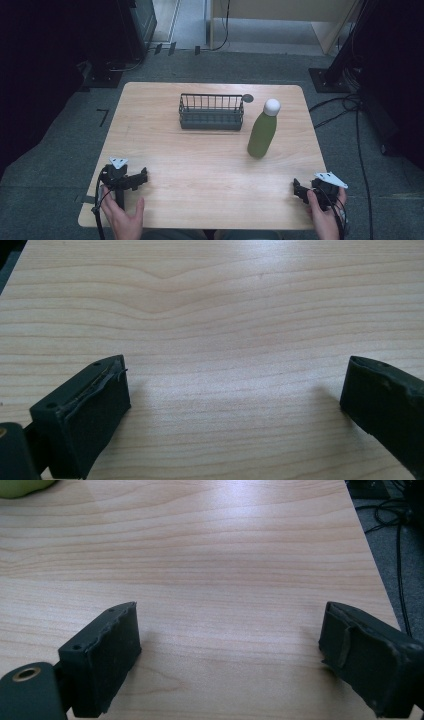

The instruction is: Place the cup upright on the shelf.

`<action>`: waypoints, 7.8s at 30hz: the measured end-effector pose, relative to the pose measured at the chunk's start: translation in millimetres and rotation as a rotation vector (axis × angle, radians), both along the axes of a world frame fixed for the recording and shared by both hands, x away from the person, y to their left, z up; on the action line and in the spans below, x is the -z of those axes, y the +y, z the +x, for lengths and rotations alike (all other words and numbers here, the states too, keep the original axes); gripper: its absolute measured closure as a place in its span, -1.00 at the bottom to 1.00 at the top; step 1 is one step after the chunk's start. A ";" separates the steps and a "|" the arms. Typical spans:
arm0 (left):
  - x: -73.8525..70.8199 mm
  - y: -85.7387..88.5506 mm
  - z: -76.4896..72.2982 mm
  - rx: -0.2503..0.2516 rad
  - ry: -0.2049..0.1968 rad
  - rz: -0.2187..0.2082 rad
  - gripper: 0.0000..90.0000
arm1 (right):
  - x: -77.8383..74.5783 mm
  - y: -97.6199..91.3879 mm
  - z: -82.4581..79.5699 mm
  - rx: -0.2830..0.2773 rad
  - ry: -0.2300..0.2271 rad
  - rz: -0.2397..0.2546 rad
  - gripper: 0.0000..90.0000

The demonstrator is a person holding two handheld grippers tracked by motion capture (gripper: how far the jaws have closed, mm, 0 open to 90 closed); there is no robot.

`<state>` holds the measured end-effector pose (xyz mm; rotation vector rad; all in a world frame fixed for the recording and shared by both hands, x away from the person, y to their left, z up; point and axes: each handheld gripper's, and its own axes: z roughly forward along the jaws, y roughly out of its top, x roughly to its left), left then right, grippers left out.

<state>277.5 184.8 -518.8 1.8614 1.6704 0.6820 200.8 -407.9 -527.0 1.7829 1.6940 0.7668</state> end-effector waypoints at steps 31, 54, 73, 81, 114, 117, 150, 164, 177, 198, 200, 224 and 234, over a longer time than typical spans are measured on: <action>0.1 -0.1 0.1 -0.001 -0.001 0.000 -1.00 | -51.3 28.7 15.5 -0.130 -0.045 0.068 -0.72; 0.1 -0.2 0.1 -0.001 -0.002 -0.001 -1.00 | -94.1 72.5 67.1 -0.226 -0.107 0.125 -0.73; 0.1 -0.2 0.1 -0.002 -0.002 -0.002 -1.00 | -110.0 102.3 102.5 -0.269 -0.127 0.111 -0.72; 0.1 -0.2 0.1 -0.001 -0.001 -0.001 -1.00 | -110.8 115.5 119.3 -0.267 -0.132 0.102 -0.72; 0.1 -0.2 0.1 -0.001 -0.001 -0.001 -1.00 | -109.9 122.5 130.4 -0.270 -0.189 0.118 -0.54; 0.1 -0.2 0.1 -0.002 -0.001 -0.002 -1.00 | -116.6 125.2 130.4 -0.279 -0.196 0.125 -0.54; 0.1 -0.2 0.1 -0.002 -0.001 -0.002 -1.00 | -210.7 188.7 185.8 -0.408 -0.292 0.180 -0.54; 0.0 0.0 0.1 0.000 0.000 0.001 -1.00 | -208.2 205.1 230.8 -0.365 -0.325 0.127 -0.54; -0.1 0.1 0.1 0.001 0.002 0.001 -1.00 | -170.9 208.8 253.4 -0.288 -0.303 0.045 -0.54; -0.1 0.0 0.0 0.000 0.002 0.001 -1.00 | -145.6 219.8 263.9 -0.293 -0.268 0.043 -0.56; 0.0 0.0 0.1 0.000 0.000 0.001 -1.00 | -145.9 220.6 263.4 -0.282 -0.269 0.036 -0.56; -0.1 0.1 0.1 0.001 0.002 0.002 -1.00 | -156.6 201.5 247.7 -0.310 -0.247 0.127 -0.72; 0.0 -0.1 0.1 0.000 0.001 0.000 -1.00 | -158.8 189.6 223.1 -0.357 -0.244 0.135 -0.87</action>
